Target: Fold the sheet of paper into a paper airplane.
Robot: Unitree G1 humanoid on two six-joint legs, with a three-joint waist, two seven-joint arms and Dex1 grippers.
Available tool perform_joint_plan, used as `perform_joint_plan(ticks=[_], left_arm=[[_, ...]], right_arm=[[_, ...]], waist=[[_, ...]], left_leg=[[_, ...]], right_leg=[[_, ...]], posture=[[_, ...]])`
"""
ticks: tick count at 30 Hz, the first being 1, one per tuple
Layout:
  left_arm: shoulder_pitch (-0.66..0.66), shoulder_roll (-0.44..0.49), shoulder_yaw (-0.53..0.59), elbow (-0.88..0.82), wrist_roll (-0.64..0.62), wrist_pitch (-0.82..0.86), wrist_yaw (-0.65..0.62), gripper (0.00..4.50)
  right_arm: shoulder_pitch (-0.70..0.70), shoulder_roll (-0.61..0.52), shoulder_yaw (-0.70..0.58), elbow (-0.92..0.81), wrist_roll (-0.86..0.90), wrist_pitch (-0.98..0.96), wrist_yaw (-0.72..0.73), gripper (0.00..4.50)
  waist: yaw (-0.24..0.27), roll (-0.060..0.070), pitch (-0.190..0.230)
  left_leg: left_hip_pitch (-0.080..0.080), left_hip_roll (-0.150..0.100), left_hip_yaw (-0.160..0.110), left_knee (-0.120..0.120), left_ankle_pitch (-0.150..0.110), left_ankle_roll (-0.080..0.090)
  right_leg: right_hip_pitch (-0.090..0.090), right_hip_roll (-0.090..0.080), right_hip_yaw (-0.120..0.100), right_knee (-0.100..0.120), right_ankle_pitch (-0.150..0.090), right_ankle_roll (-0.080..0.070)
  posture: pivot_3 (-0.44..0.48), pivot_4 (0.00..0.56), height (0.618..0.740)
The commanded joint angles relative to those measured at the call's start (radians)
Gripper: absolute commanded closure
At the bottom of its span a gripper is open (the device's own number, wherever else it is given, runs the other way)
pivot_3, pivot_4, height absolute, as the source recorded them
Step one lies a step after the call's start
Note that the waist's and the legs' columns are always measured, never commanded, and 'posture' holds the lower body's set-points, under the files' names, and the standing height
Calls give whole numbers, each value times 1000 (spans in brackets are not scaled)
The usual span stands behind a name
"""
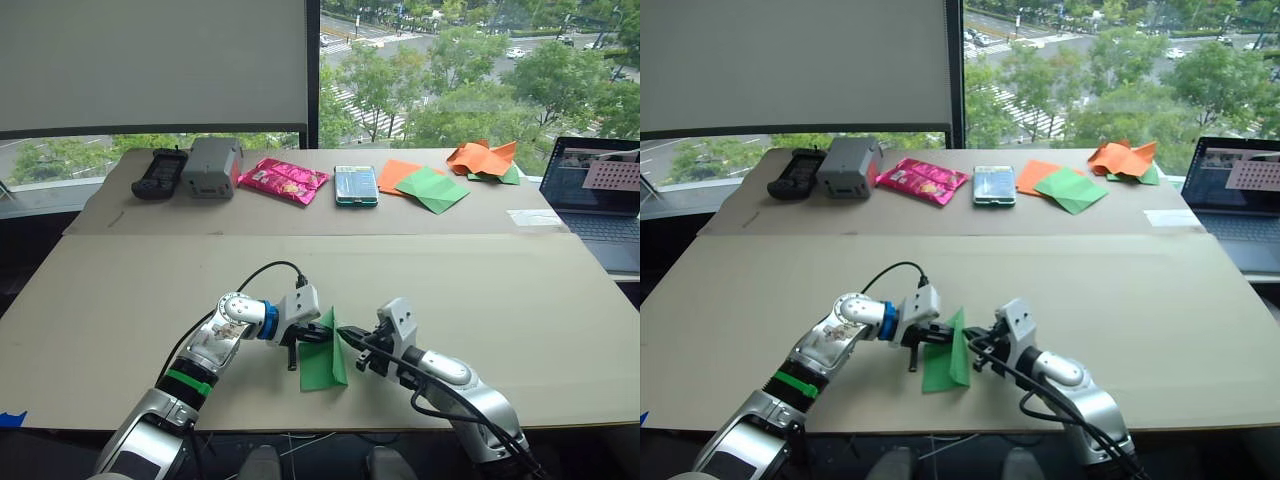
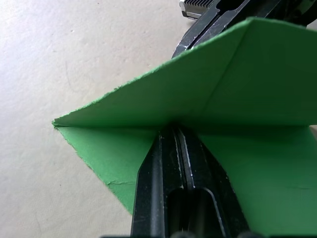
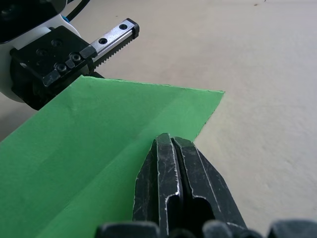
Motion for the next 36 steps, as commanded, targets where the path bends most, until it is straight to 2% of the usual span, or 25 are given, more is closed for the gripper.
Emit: perform_joint_plan(ticks=[1, 13, 21, 29, 36], left_arm=[[21, 44, 17, 4, 17, 16, 10, 4458], [110, 152, 99, -149, -35, 101, 25, 4458], [100, 201, 156, -201, -67, 139, 41, 4458], [101, 170, 163, -292, -157, 202, 5, 4458], [134, 154, 101, -212, -97, 142, 23, 4458]], right_arm=[[-19, 1, 20, -35, -19, -18, 8, 4500], [-78, 36, 84, 44, -120, -17, -23, 4500], [-104, 48, 113, 82, -161, 33, -34, 4500], [-100, 43, 110, 85, -171, 51, -35, 4500], [-105, 46, 92, 66, -161, 54, -39, 4500]], waist=[[-2, 0, 0], [-8, 0, 0], [-6, 0, 0], [-3, 0, 0], [-4, 0, 0]], left_leg=[[0, 0, 0, 0, 0, 0], [1, 0, -1, -1, 0, 0], [1, 0, -1, -1, 0, 0], [0, 0, -1, -1, 0, 0], [1, 0, -1, -2, 0, 0]], right_leg=[[0, 0, 0, 0, 0, 0], [-1, 0, 0, 0, 0, 0], [-2, 0, 0, 0, 0, 0], [-2, 0, 0, 0, 0, 0], [-2, 0, 0, 0, 0, 0]], posture=[[0, 150, 718], [0, 150, 718], [0, 150, 718], [0, 150, 718], [0, 150, 718]])
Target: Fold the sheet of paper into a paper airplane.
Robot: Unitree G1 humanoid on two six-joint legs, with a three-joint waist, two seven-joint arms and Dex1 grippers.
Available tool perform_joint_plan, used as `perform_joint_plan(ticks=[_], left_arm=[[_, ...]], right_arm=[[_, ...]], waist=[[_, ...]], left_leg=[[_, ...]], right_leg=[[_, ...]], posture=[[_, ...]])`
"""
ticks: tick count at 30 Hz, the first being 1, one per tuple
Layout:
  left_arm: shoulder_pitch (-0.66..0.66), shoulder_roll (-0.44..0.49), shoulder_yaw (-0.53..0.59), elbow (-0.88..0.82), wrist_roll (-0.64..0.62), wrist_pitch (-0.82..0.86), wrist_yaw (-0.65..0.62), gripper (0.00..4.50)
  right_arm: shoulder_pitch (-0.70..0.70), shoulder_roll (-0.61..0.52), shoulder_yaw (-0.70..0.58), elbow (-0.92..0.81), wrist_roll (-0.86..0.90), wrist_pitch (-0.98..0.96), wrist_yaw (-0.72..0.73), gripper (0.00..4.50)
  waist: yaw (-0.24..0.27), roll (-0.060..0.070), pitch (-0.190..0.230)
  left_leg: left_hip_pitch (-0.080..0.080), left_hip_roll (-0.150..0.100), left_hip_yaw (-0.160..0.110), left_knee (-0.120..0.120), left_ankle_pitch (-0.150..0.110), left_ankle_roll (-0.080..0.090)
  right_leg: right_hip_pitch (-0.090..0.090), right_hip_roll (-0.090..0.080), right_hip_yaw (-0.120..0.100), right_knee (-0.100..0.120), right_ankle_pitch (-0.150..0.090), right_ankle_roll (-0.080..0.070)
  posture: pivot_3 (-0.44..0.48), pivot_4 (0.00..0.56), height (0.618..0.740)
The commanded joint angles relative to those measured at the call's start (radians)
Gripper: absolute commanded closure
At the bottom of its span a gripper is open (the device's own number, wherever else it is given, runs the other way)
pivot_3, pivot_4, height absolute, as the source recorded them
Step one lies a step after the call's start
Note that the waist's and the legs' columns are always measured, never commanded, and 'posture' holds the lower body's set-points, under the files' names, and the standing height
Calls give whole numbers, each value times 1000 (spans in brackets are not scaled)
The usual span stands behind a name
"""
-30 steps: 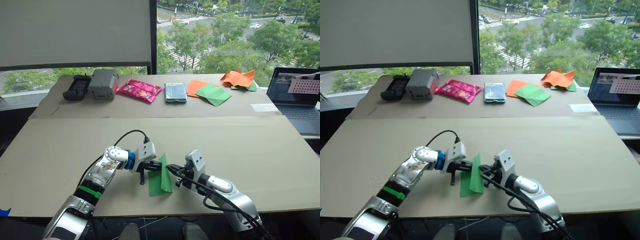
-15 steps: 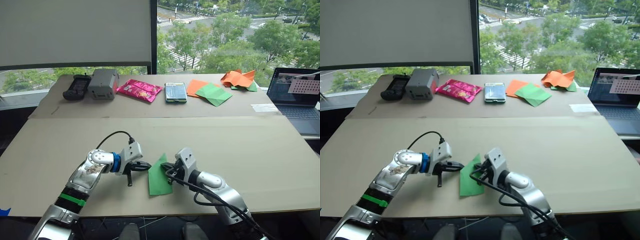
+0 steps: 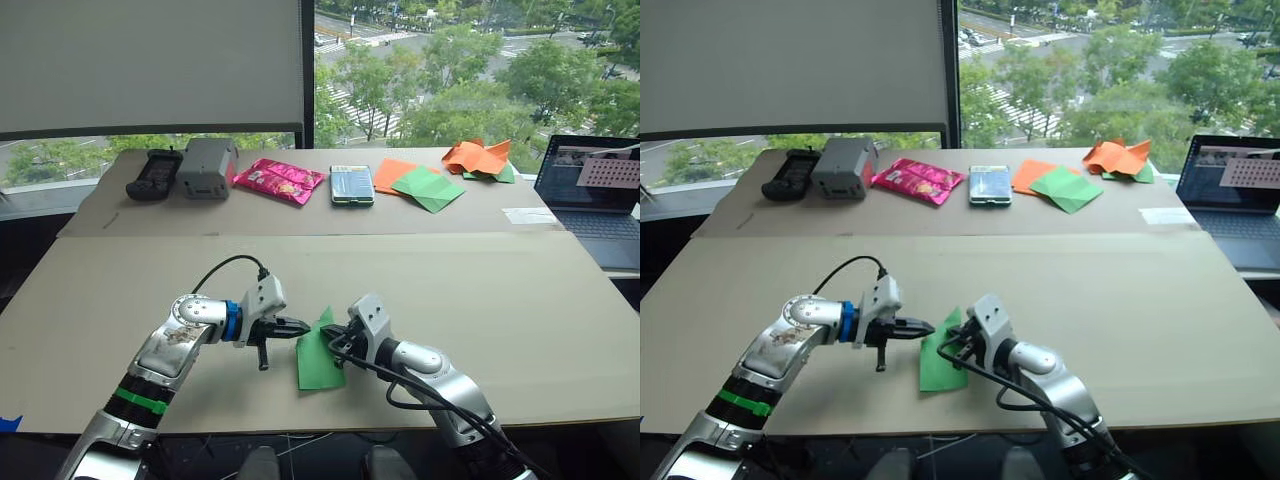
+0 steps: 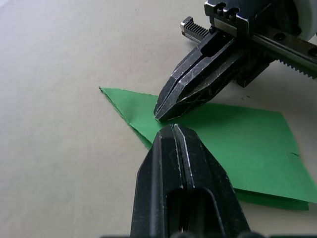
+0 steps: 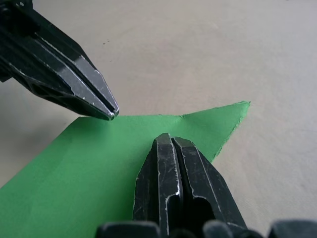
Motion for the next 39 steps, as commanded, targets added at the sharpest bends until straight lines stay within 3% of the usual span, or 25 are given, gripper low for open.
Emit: perform_joint_plan(ticks=[1, 7, 26, 39], left_arm=[[-2, 2, -22, 62, 49, -68, 20, 4458], [6, -2, -67, 147, 109, -151, 29, 4458], [36, 21, -80, 120, 131, -177, 38, 4458], [32, 20, -80, 124, 134, -175, 47, 4458]], right_arm=[[3, -2, -12, -17, 3, 22, -3, 4500], [-15, 4, -45, -51, 25, 14, -4, 4500], [-161, 12, -26, 259, -69, -36, -2, 4500], [-35, -30, 8, 120, -44, 8, 50, 4500]], waist=[[0, 0, 0], [4, 0, 0], [0, 3, -6], [2, 3, -11]], left_leg=[[0, 0, 0, 0, 0, 0], [0, 0, 0, 0, 0, 0], [2, 0, 0, 0, 0, 0], [3, 0, 0, 0, 0, 0]], right_leg=[[0, 0, 0, 0, 0, 0], [0, -1, 0, -1, 0, 0], [2, 0, 0, 0, 0, 0], [2, 0, 0, 0, 0, 0]], posture=[[0, 150, 718], [0, 150, 718], [0, 150, 718], [0, 150, 718]])
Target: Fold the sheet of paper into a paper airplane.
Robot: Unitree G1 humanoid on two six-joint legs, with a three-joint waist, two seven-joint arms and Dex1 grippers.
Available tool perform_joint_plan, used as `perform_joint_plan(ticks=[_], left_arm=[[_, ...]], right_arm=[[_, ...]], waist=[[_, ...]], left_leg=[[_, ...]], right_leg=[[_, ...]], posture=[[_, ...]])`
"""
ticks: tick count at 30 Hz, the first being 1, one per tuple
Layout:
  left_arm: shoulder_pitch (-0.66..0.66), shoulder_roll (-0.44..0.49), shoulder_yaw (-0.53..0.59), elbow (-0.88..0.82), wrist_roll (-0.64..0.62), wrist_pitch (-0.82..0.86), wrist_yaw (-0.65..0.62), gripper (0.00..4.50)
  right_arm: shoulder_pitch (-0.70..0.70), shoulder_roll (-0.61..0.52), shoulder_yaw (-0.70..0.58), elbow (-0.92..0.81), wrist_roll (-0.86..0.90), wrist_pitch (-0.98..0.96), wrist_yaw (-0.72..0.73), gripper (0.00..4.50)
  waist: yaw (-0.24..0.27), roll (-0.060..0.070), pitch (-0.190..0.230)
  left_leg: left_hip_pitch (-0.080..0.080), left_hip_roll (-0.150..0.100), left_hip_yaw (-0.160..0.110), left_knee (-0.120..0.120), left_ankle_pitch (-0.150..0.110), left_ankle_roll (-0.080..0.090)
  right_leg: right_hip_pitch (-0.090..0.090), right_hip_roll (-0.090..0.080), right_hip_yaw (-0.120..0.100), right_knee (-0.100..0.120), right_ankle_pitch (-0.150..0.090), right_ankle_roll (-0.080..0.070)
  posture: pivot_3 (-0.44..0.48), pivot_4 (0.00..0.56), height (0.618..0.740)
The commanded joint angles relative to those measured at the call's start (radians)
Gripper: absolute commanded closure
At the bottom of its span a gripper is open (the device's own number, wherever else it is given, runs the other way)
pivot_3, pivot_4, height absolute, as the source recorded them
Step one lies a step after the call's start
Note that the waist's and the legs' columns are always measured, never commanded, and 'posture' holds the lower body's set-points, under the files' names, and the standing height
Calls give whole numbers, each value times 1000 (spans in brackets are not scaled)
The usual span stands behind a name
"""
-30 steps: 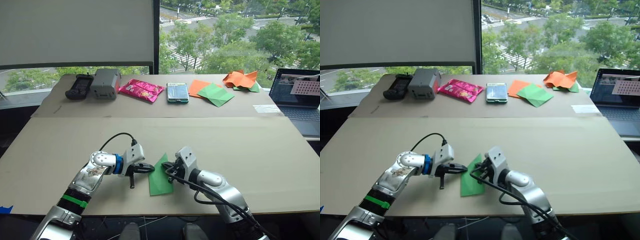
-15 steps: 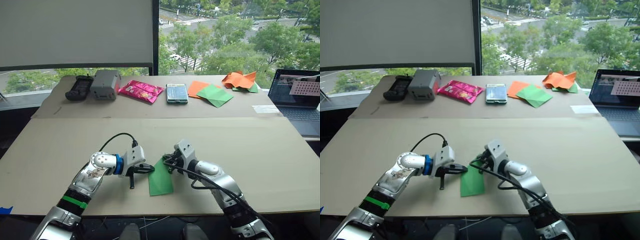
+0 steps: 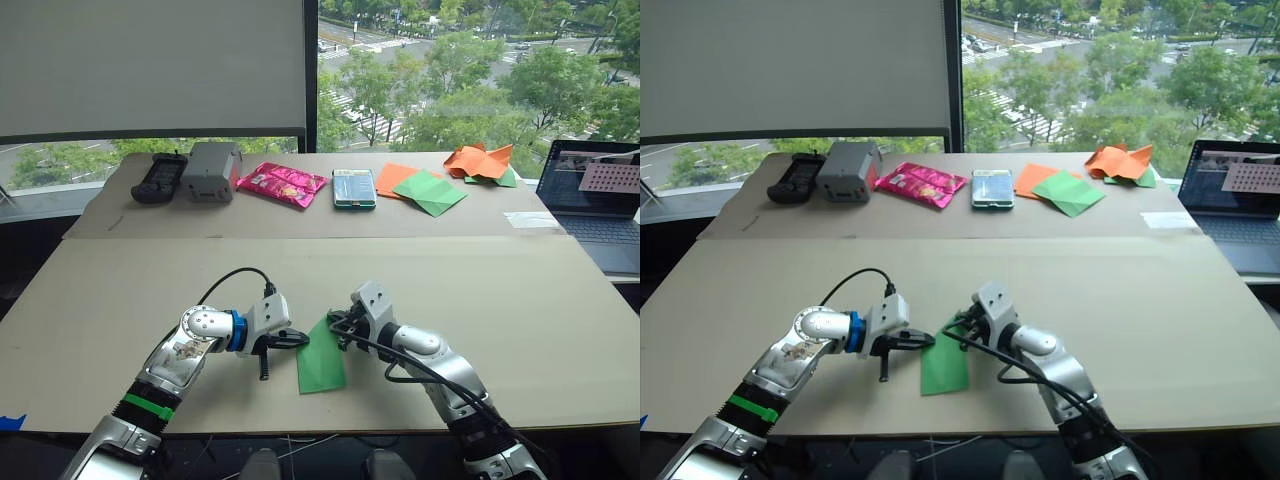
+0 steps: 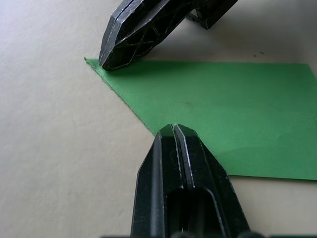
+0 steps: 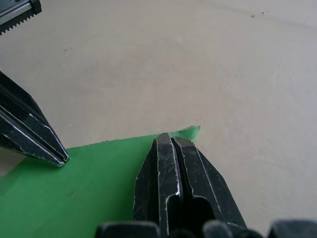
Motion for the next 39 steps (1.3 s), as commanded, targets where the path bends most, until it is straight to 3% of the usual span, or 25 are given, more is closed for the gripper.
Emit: perform_joint_plan(ticks=[1, 9, 39], left_arm=[[15, 14, -27, 31, 45, 20, 6, 4458], [7, 11, -29, 41, 47, 16, 4, 4458], [3, 16, -31, 44, 45, 15, 1, 4458]], right_arm=[[55, -25, 37, -17, -3, 60, 27, 4500], [102, -66, 88, -105, 15, 109, 93, 4500], [226, -128, 85, -127, 32, 108, 132, 4500]], waist=[[0, 0, 0], [-2, -1, 0], [0, -5, -2]], left_leg=[[0, 0, 0, 0, 0, 0], [1, 0, 0, 0, 0, 0], [1, 0, 1, 0, -1, -1]], right_leg=[[0, 0, 0, 0, 0, 0], [0, -1, 0, -1, 0, 0], [-1, -3, -1, -2, -1, -1]], posture=[[0, 150, 718], [0, 150, 718], [0, 150, 718]])
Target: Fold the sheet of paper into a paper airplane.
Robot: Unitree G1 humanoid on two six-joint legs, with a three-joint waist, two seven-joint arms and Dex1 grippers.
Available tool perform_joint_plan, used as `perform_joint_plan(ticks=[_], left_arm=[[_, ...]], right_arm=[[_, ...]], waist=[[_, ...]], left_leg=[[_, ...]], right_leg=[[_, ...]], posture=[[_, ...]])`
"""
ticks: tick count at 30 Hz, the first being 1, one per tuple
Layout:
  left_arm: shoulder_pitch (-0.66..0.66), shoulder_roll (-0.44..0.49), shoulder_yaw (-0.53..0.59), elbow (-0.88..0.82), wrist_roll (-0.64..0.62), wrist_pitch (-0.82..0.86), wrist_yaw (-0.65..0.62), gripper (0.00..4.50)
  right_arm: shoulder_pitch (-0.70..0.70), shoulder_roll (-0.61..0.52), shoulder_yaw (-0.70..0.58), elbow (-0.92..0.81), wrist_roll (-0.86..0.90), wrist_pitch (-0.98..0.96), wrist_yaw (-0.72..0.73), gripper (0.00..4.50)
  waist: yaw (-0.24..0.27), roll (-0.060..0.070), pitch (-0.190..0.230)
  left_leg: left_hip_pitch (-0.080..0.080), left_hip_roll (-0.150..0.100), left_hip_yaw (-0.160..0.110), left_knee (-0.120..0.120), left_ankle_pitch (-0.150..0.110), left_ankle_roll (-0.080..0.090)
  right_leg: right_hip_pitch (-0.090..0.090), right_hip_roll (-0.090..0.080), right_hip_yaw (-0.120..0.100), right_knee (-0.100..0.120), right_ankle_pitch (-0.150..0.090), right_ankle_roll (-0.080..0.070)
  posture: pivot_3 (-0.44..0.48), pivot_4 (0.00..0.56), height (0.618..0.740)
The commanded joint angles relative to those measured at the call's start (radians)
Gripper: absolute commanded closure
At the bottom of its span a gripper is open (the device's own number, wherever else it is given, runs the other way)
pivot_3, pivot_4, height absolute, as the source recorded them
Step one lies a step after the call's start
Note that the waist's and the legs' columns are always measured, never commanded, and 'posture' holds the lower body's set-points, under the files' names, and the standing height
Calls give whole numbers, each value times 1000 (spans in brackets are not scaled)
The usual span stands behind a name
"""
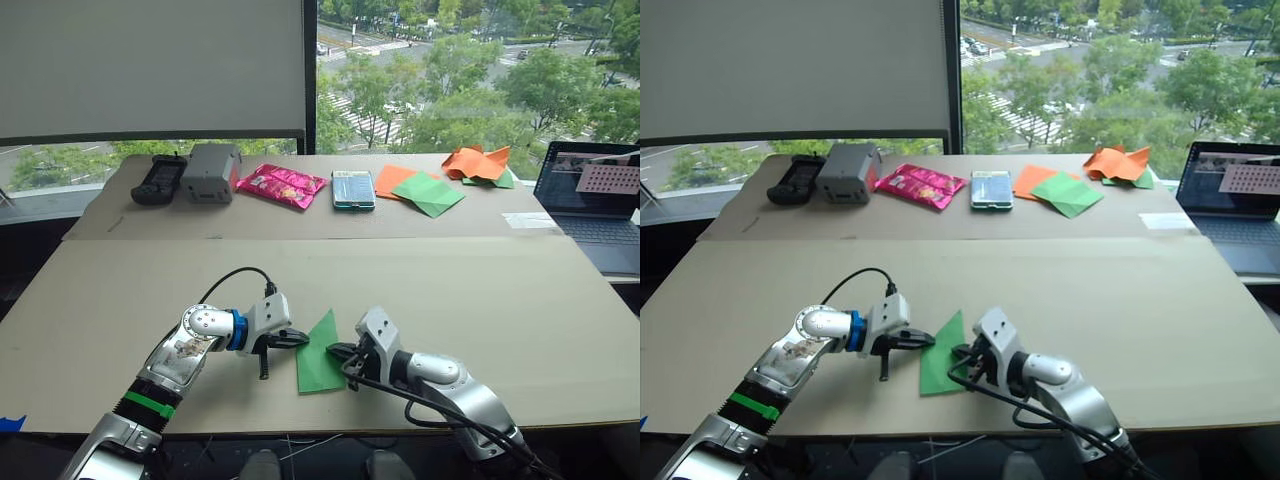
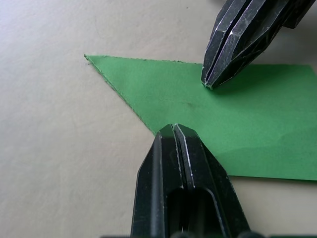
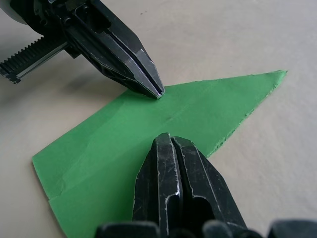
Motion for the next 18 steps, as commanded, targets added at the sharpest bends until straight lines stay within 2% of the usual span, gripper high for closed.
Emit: perform_joint_plan(ticks=[1, 18], left_arm=[[16, 16, -21, 29, 42, 15, 3, 4458], [22, 30, -18, 22, 40, 17, -2, 4458]], right_arm=[[66, -33, 46, 64, -14, 44, 17, 4500], [166, -94, 82, 30, -7, 52, 68, 4500]], waist=[[0, -1, 0], [0, -5, -6]], left_leg=[[0, 0, 0, 0, 0, 0], [2, 0, 0, 0, -3, -4]], right_leg=[[0, 0, 0, 0, 0, 0], [0, -1, -1, -1, -1, 0]], posture=[[0, 150, 718], [0, 150, 718]])
